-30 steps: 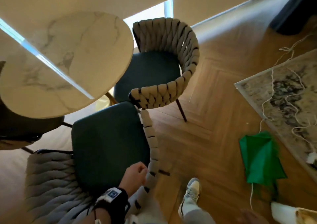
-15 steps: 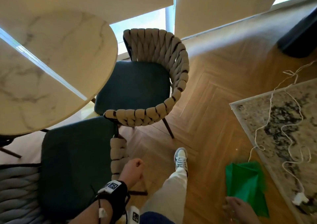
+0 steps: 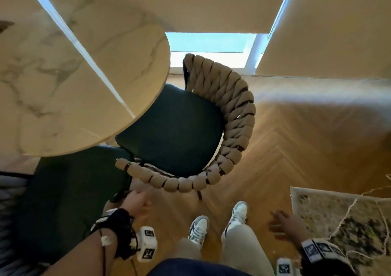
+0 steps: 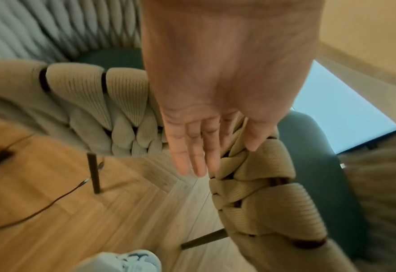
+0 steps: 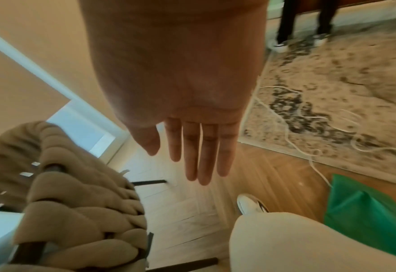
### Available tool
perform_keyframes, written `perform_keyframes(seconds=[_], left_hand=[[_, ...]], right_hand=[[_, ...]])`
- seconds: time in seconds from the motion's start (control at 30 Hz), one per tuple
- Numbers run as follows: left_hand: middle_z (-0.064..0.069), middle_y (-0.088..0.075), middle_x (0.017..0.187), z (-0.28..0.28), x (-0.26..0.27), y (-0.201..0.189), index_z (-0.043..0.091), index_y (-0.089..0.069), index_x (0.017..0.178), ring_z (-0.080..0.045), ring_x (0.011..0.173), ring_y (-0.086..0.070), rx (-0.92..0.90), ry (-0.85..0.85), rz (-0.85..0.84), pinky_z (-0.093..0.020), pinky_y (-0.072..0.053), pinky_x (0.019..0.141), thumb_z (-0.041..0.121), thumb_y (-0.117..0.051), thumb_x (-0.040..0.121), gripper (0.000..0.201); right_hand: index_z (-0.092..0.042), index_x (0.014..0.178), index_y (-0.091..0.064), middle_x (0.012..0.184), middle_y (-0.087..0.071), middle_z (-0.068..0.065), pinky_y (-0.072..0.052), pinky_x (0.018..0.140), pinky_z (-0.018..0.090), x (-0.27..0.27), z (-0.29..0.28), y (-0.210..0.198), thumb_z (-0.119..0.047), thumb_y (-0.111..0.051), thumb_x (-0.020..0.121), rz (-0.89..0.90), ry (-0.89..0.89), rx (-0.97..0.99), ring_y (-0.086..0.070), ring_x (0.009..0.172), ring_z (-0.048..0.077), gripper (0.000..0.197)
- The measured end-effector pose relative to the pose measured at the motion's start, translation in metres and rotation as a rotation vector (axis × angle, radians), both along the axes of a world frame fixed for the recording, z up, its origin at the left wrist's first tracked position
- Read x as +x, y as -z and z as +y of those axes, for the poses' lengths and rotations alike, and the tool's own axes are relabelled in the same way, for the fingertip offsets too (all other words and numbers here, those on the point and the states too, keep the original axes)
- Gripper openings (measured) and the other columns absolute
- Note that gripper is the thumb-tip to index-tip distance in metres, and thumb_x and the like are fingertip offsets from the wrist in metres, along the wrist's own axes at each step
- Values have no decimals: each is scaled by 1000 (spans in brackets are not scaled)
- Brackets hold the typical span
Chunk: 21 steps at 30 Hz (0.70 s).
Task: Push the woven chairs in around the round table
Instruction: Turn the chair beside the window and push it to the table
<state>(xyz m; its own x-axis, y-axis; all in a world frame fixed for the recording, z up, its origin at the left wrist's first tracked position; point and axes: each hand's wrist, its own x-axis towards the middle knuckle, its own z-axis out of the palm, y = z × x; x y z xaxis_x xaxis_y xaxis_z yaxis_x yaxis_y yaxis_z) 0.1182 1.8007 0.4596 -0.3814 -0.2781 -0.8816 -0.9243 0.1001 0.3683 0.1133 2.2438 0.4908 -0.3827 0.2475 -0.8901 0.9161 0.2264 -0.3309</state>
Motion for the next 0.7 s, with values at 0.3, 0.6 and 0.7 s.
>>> perform_keyframes(seconds=[0.3,0.6,0.7], left_hand=[[-22,-65,120,84,-43,-6,2,-56,129,-38,97,-65,2,-731,50,-44,-55,74,22,-52,100,34],[-17,-57,136,157,-67,-8,17,-46,140,-43,117,-59,-146,-1034,5,-54,-59,76,29,-66,86,58],[-18,-49,143,165,-77,-8,17,-32,148,-45,125,-52,-149,-1107,-9,-67,-50,90,16,-57,97,57]], right_hand=[[-6,121,-51,94,-64,16,-52,61,36,-218,-7,17,-16,-47,99,148,-317,-175,-63,75,26,24],[-21,143,-34,122,-55,11,-57,74,42,-338,-10,25,-37,-60,91,150,-346,-266,-64,96,27,60],[-22,137,-41,123,-57,9,-56,84,50,-353,-24,34,-46,-62,85,188,-415,-172,-61,104,29,61]])
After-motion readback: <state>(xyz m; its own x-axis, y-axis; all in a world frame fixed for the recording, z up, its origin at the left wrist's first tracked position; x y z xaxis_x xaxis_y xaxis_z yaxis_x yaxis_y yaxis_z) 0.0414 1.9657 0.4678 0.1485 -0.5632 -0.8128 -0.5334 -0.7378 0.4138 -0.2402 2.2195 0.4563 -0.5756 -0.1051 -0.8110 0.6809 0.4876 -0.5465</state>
